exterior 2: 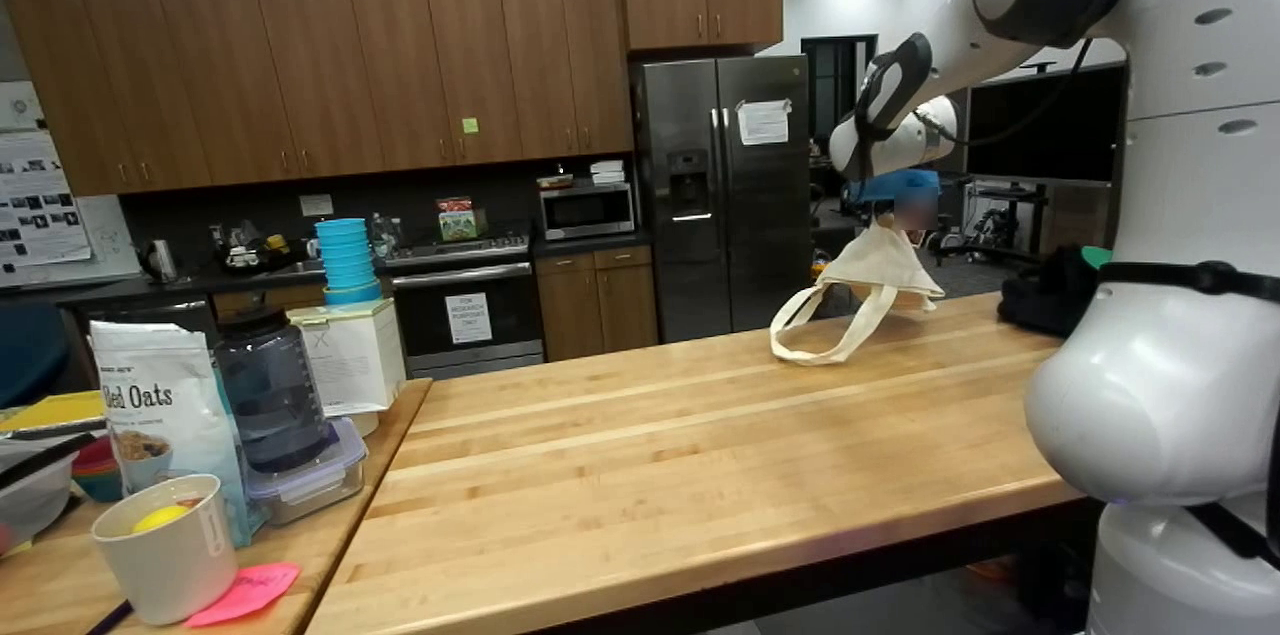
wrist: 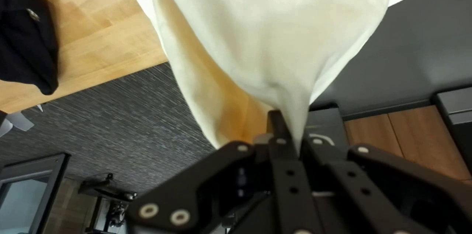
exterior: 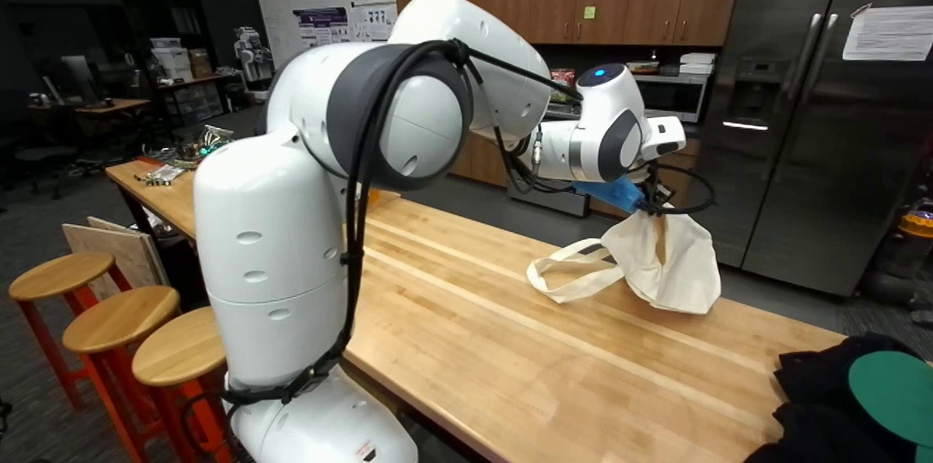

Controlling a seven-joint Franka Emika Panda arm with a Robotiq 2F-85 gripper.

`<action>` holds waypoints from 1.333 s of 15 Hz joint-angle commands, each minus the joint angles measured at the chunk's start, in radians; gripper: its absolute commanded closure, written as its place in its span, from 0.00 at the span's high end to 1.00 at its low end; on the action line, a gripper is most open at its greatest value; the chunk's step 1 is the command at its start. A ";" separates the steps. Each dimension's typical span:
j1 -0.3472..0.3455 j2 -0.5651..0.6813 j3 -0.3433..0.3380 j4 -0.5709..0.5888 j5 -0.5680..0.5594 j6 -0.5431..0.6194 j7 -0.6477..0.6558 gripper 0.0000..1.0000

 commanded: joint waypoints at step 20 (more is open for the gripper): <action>0.226 -0.165 0.282 -0.327 -0.892 0.022 0.512 0.01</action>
